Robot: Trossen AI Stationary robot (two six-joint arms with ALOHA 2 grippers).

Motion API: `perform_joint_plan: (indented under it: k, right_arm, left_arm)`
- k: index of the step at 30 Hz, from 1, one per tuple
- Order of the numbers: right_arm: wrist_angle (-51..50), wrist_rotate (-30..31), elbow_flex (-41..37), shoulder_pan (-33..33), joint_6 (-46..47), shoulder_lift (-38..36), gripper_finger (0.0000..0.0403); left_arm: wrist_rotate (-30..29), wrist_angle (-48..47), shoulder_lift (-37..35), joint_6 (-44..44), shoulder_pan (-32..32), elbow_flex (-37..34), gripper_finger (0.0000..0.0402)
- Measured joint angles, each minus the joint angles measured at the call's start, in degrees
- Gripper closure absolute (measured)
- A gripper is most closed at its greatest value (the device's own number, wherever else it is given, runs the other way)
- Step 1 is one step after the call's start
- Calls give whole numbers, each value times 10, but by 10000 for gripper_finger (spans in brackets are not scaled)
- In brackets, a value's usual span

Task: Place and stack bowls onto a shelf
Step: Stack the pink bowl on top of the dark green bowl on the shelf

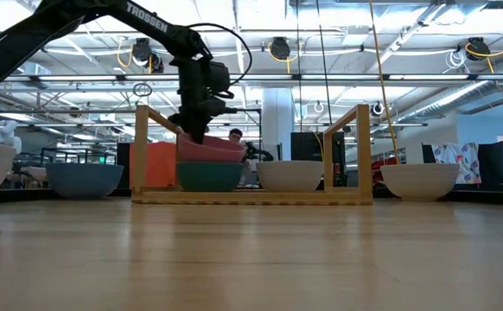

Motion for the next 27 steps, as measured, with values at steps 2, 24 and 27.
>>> perform_joint_plan:
  k: [2, 24, 27]
  right_arm:
    - [0, 0, 0, 0, 0, 0, 257]
    - [0, 0, 0, 0, -13, 0, 257]
    - [0, 0, 0, 0, -13, 0, 257]
  left_arm:
    - [0, -4, 0, 0, 0, 0, 340]
    - [0, -26, -3, 0, -11, 5, 327]
    - [4, -27, -9, -15, -14, 5, 327]
